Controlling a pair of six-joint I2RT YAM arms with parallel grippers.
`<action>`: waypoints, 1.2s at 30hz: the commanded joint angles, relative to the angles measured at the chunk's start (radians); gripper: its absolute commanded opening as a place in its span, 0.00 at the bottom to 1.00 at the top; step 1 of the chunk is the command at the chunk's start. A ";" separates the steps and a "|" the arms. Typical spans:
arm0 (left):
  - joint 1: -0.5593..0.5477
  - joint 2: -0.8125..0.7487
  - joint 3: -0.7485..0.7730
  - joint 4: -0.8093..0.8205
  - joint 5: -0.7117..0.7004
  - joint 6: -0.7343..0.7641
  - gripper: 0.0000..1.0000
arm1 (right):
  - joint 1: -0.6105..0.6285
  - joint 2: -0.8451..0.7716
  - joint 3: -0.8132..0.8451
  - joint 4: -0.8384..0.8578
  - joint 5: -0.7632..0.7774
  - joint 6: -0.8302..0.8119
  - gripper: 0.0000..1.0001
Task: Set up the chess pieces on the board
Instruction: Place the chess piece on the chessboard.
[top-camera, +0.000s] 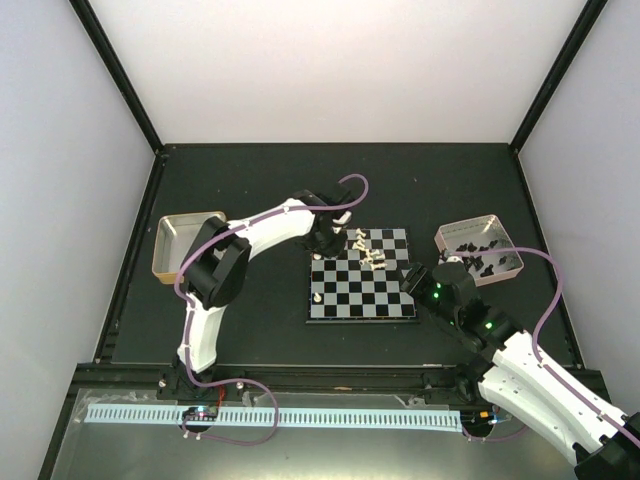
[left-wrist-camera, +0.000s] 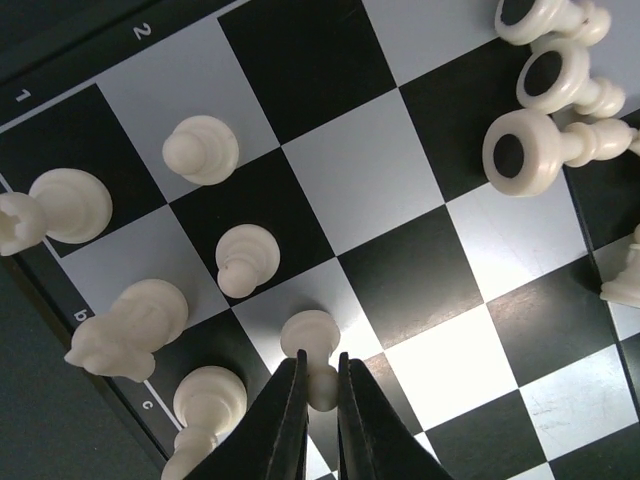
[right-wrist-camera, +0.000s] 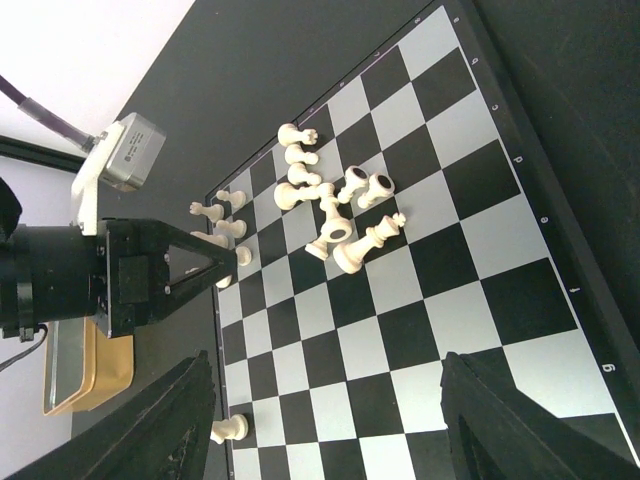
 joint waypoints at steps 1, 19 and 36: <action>0.007 0.019 0.039 -0.032 -0.023 -0.002 0.10 | -0.004 -0.006 -0.017 0.002 0.008 -0.009 0.63; 0.005 -0.007 0.034 -0.037 0.009 0.002 0.06 | -0.004 -0.004 -0.017 0.007 0.007 -0.013 0.63; 0.001 -0.035 0.027 -0.051 0.013 0.004 0.15 | -0.004 -0.001 -0.015 0.013 0.005 -0.016 0.63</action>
